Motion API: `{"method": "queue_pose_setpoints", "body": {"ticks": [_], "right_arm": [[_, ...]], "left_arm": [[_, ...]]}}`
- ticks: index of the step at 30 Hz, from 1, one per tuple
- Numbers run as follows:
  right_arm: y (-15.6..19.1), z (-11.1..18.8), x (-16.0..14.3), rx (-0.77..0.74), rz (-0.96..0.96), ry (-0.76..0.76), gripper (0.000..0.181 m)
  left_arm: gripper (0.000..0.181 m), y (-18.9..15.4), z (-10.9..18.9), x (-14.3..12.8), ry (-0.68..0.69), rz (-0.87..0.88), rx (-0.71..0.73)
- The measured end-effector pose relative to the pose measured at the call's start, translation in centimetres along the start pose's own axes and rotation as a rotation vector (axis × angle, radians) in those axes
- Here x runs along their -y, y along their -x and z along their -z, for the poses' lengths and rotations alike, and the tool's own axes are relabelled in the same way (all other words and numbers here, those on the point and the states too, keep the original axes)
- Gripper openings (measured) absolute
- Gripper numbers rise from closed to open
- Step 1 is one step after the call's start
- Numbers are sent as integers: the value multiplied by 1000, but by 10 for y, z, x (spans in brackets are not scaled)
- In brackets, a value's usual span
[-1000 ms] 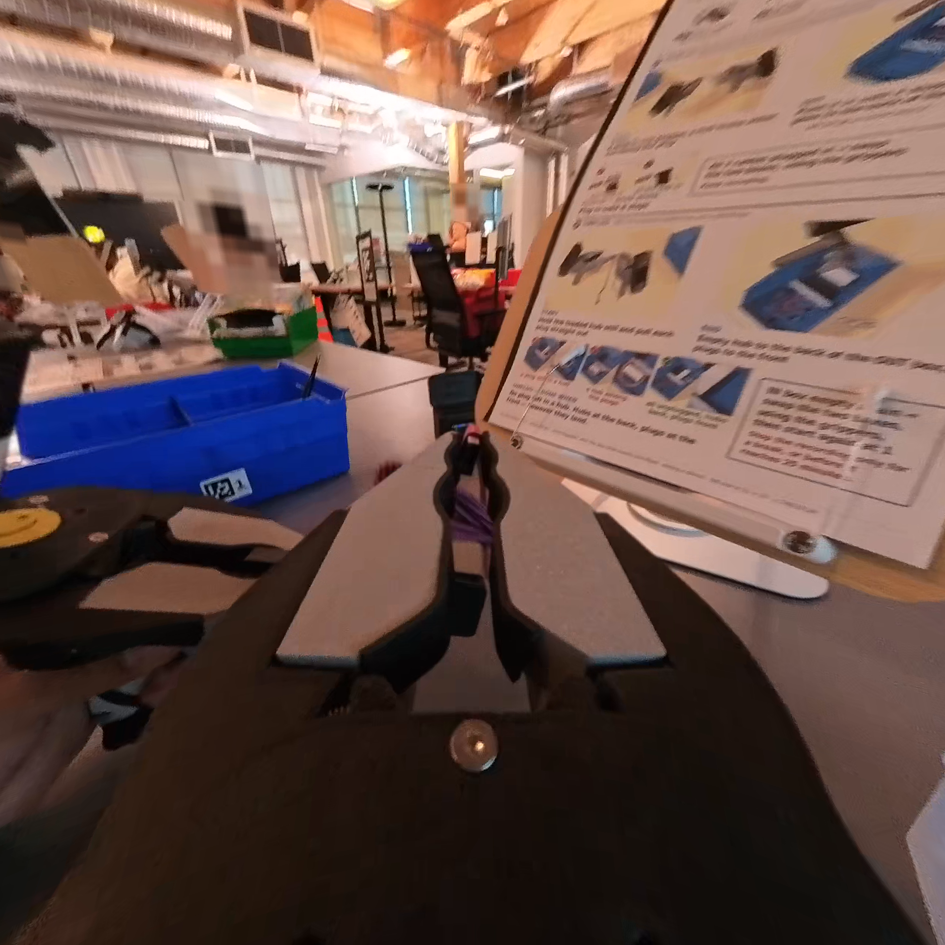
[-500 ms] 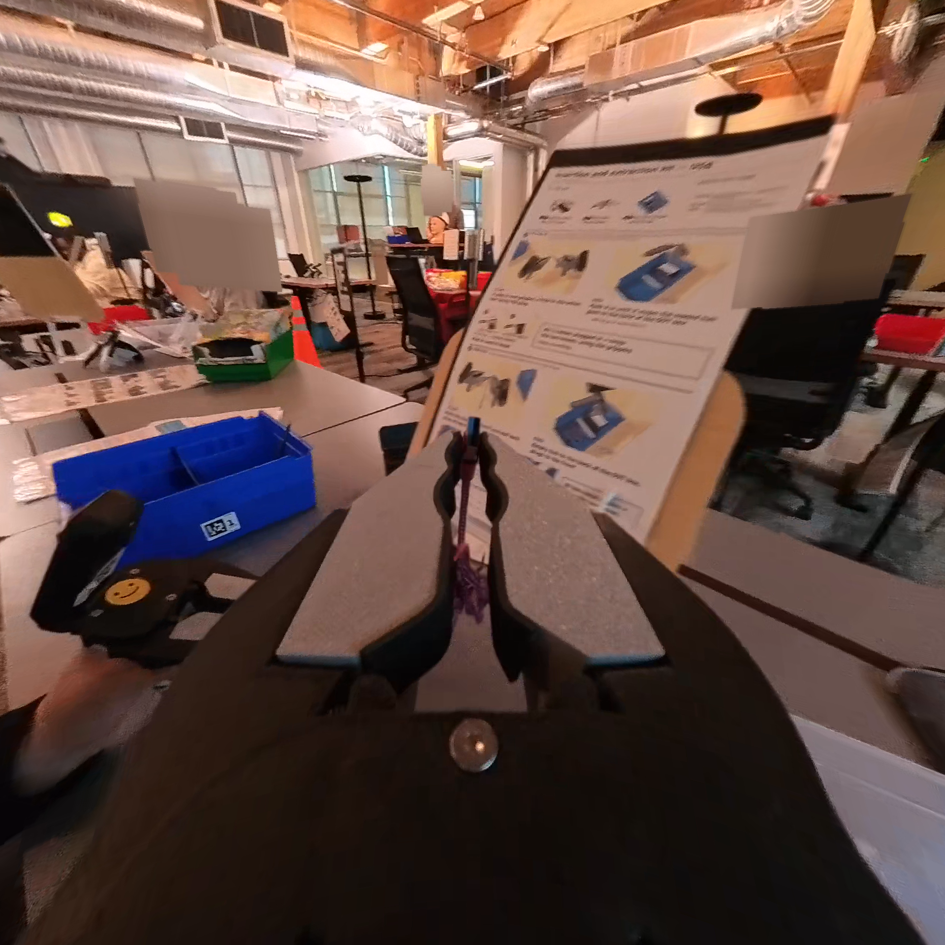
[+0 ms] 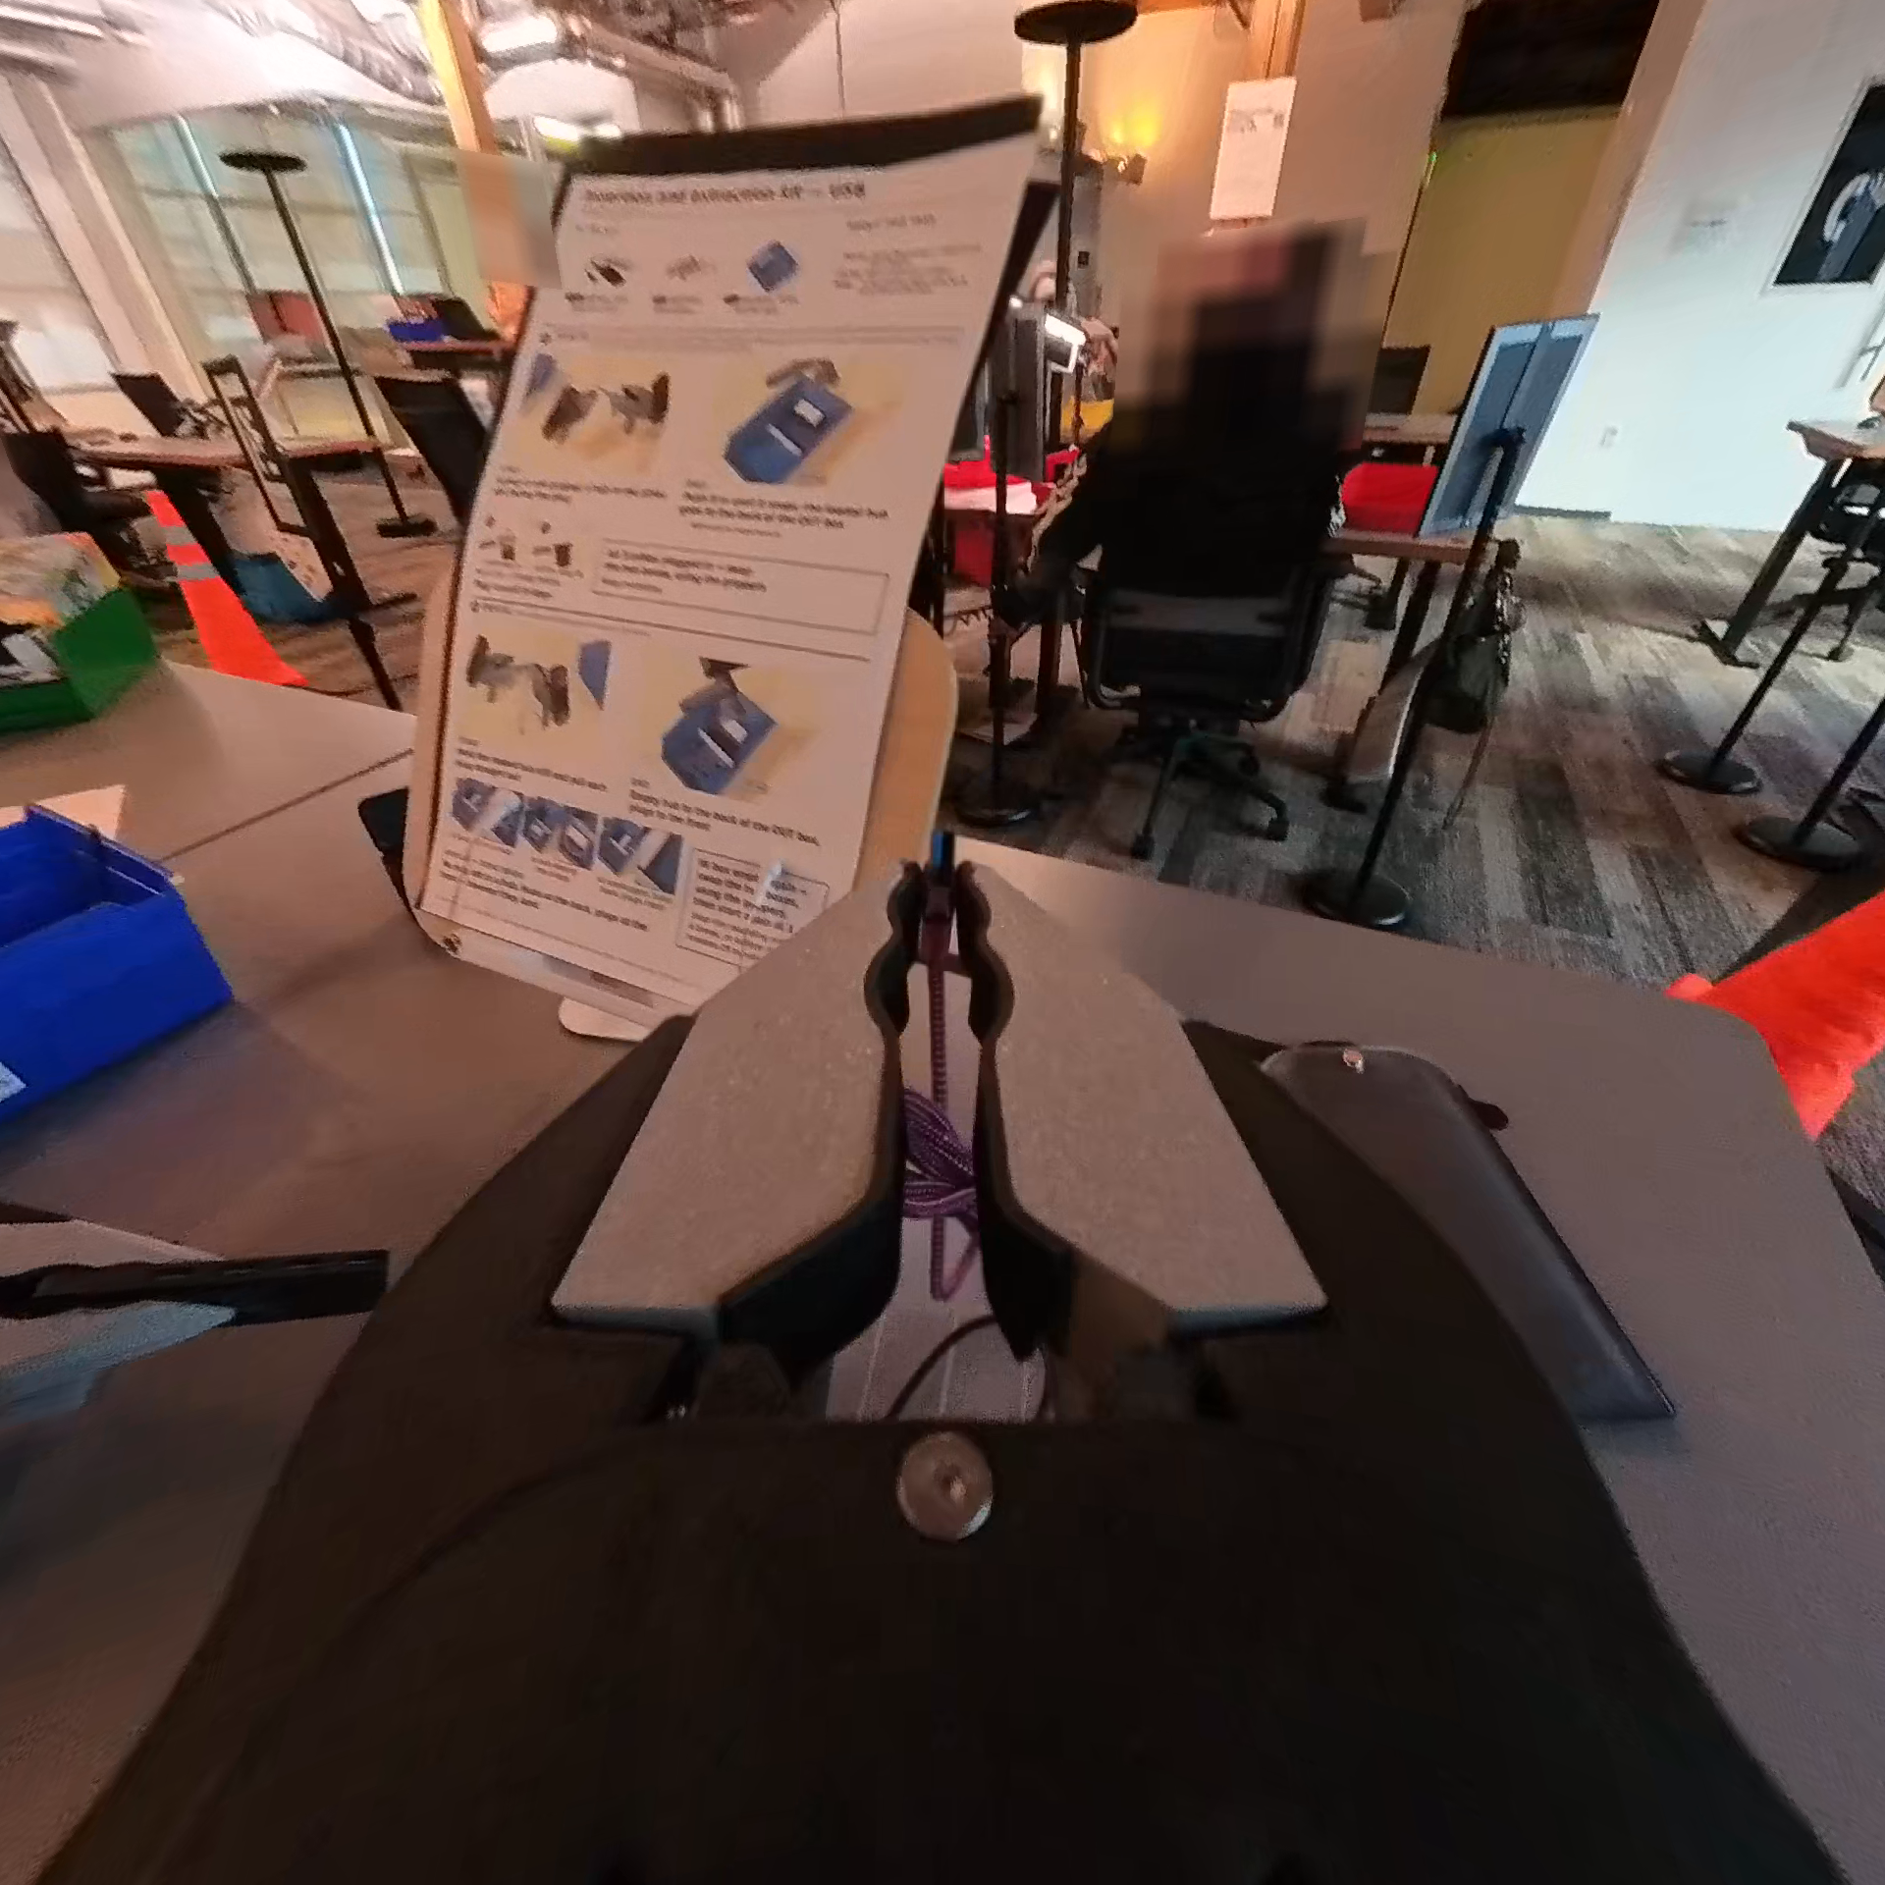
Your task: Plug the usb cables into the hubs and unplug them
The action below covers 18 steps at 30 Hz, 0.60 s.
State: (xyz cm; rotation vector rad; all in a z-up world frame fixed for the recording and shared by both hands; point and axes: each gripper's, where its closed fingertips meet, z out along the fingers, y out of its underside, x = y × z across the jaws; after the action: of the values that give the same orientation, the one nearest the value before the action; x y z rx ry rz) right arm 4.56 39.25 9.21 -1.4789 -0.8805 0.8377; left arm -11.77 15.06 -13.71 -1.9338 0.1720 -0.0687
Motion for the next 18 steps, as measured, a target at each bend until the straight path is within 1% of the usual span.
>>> {"method": "queue_pose_setpoints", "body": {"ticks": [3, 5, 9, 10, 12, 14, 18], "right_arm": [[-6, -8, -18, 5, -18, 50, 3], [-6, -17, -41, 19, -18, 126, 3], [-5, -37, -121, 51, 8, 436, 4], [-1, -40, -134, 82, -21, 479, 4], [6, -43, -153, 135, -93, 558, 4], [13, -44, -168, 174, -122, 647, 6], [10, -45, -181, 135, -28, 755, 4]], "left_arm": [[9, -1, -2, -2, 14, -12, 1], [9, -1, -2, -2, 17, -19, 5], [9, 0, 0, 0, 4, -14, 7], [9, 0, 0, 0, 2, -9, 3], [9, -1, 0, 0, 2, -4, -3], [9, -1, 0, -1, 8, -8, -6], [9, -4, -2, -3, 18, -18, -13]]}}
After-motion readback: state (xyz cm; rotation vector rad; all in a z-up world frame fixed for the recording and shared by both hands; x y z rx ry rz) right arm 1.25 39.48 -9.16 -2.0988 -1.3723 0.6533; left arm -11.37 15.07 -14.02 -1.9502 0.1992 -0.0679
